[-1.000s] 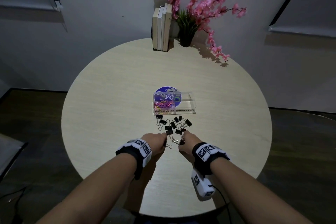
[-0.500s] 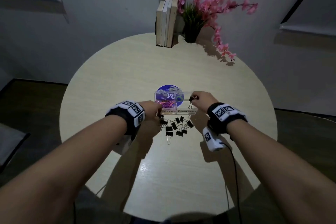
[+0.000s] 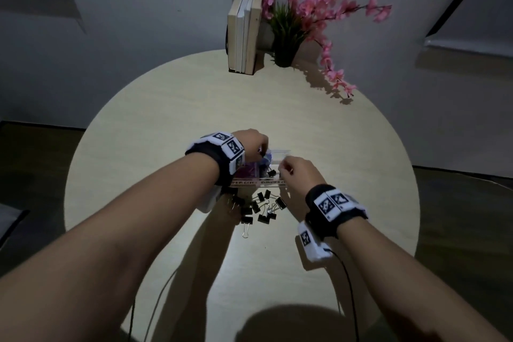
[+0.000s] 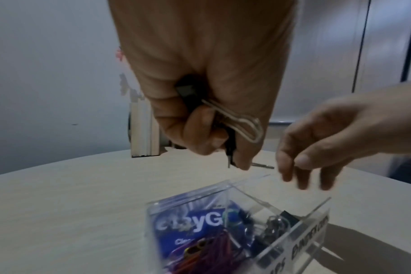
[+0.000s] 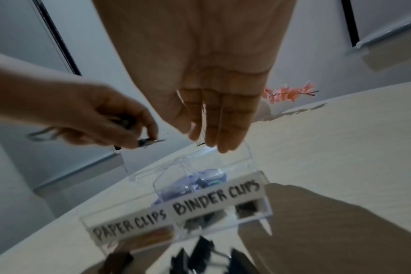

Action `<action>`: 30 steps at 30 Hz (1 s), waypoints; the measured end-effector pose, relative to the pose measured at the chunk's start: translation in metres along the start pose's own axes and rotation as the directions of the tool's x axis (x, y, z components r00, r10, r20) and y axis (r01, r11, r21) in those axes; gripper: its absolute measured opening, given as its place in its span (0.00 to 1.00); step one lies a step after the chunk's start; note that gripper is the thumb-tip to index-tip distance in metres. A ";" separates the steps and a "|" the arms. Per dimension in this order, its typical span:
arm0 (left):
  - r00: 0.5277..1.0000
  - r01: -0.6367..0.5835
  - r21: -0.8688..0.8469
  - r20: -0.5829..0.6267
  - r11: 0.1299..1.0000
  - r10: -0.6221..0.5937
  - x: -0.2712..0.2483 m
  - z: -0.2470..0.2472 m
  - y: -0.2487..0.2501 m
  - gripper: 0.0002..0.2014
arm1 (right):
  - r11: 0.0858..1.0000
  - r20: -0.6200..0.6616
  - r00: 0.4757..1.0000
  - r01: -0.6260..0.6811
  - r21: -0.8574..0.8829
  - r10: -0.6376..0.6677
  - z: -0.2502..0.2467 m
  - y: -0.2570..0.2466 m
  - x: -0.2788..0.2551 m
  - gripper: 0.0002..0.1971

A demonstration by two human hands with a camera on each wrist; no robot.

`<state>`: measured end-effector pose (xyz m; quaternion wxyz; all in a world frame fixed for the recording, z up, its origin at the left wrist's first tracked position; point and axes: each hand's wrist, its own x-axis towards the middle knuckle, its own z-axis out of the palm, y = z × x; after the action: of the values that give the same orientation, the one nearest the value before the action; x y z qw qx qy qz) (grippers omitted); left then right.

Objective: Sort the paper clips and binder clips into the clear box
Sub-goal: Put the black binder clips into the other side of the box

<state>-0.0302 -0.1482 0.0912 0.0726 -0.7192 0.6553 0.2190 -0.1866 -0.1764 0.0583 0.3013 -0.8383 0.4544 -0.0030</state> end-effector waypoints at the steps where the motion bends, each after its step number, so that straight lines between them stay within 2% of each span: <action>1: 1.000 -0.020 0.023 0.021 1.000 0.020 0.009 0.002 0.008 0.14 | 1.000 0.016 1.000 0.001 -0.016 0.000 0.003 0.006 -0.009 0.11; 5: 0.992 -0.083 0.090 0.103 0.992 0.073 0.037 0.016 0.028 0.13 | 0.990 0.154 0.988 0.034 -0.139 -0.012 0.026 0.032 -0.027 0.11; 10: 0.995 -0.088 0.016 0.055 0.996 0.087 0.050 0.036 0.027 0.22 | 0.966 0.249 0.964 0.145 -0.216 -0.089 0.049 0.045 -0.024 0.26; 14: 0.995 -0.096 -0.078 0.002 0.992 0.096 0.039 0.042 0.024 0.20 | 0.929 0.272 0.952 0.221 -0.297 -0.139 0.058 0.039 -0.019 0.22; 19: 0.979 -0.205 0.017 0.012 0.979 0.205 0.019 0.051 0.020 0.21 | 0.976 0.304 0.953 0.065 -0.209 0.001 0.054 0.031 -0.008 0.17; 22: 0.963 -0.233 -0.019 -0.142 0.972 0.229 0.006 0.055 0.016 0.19 | 0.980 0.326 0.945 0.043 -0.194 0.023 0.051 0.030 -0.005 0.03; 24: 0.955 -0.224 -0.121 -0.226 0.967 0.193 -0.007 0.059 0.009 0.14 | 0.984 0.303 0.951 0.000 -0.178 0.055 0.051 0.033 -0.007 0.08; 26: 0.960 -0.230 -0.119 -0.194 0.966 0.204 -0.023 0.067 0.001 0.10 | 0.989 0.256 0.963 -0.054 -0.138 0.089 0.047 0.037 -0.009 0.11; 28: 0.963 -0.251 -0.016 -0.101 0.968 0.248 -0.038 0.079 -0.010 0.12 | 0.990 0.219 0.967 -0.117 -0.079 0.132 0.043 0.042 -0.013 0.16; 30: 0.968 -0.249 0.072 -0.021 0.966 0.251 -0.047 0.094 -0.023 0.14 | 0.988 0.173 0.973 -0.157 0.009 0.153 0.042 0.046 -0.014 0.13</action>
<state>-0.0306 -0.0660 0.0219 0.0594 -0.6311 0.7490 0.1928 -0.2181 -0.1635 0.0046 0.3482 -0.7940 0.4906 0.0874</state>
